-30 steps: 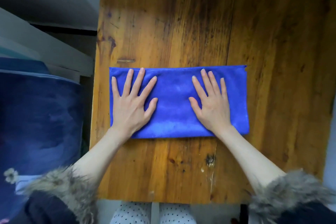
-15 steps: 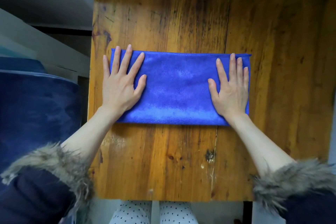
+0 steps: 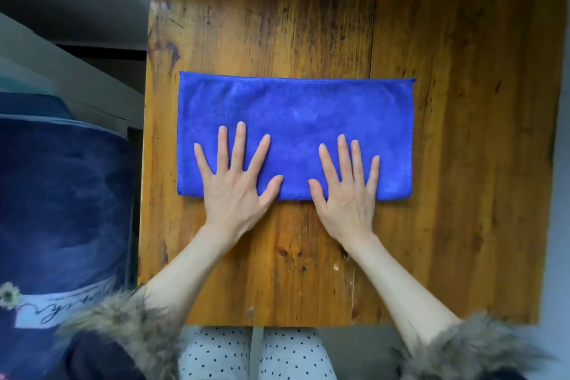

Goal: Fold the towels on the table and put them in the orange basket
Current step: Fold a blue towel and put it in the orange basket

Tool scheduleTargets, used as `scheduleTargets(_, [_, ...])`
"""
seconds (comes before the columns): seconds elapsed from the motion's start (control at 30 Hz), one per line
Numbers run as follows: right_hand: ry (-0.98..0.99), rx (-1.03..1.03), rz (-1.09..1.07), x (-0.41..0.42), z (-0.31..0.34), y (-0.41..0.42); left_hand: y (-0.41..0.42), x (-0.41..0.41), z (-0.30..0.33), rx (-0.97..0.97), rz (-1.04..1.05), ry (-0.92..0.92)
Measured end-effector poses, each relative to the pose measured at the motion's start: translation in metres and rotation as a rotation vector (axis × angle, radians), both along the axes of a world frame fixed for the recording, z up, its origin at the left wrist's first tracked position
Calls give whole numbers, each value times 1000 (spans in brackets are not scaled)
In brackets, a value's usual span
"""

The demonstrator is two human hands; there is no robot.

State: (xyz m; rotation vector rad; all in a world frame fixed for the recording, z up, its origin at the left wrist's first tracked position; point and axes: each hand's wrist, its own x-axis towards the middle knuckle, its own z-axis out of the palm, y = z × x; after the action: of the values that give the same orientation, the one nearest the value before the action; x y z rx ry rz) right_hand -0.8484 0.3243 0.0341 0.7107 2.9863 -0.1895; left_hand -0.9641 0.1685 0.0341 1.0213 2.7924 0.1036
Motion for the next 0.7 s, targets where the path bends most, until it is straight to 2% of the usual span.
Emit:
scheduleTargets(0.07, [-9,-7,7,0,2,6,-1,-3,2,5,-24,-1])
scheduleTargets(0.2, [-33,-21,-114,22,5,31,-11,-1,9,55,-27,-51])
scheduleTargets(0.4, [-117,-24,-164,28,8,35,-30,-11,8,-17,-38,-147])
scheduleTargets(0.53, [-88,-79,-190,18,19,22,-34,-16,22,126,-23,-215])
scheduleTargets(0.6, [-58,-104,-124,11,25,15,-39,-20,30,267,80,-189])
scheduleTargets(0.7, [-22,-114,-8,-7,28,0,-45,-31,42,395,420,-191])
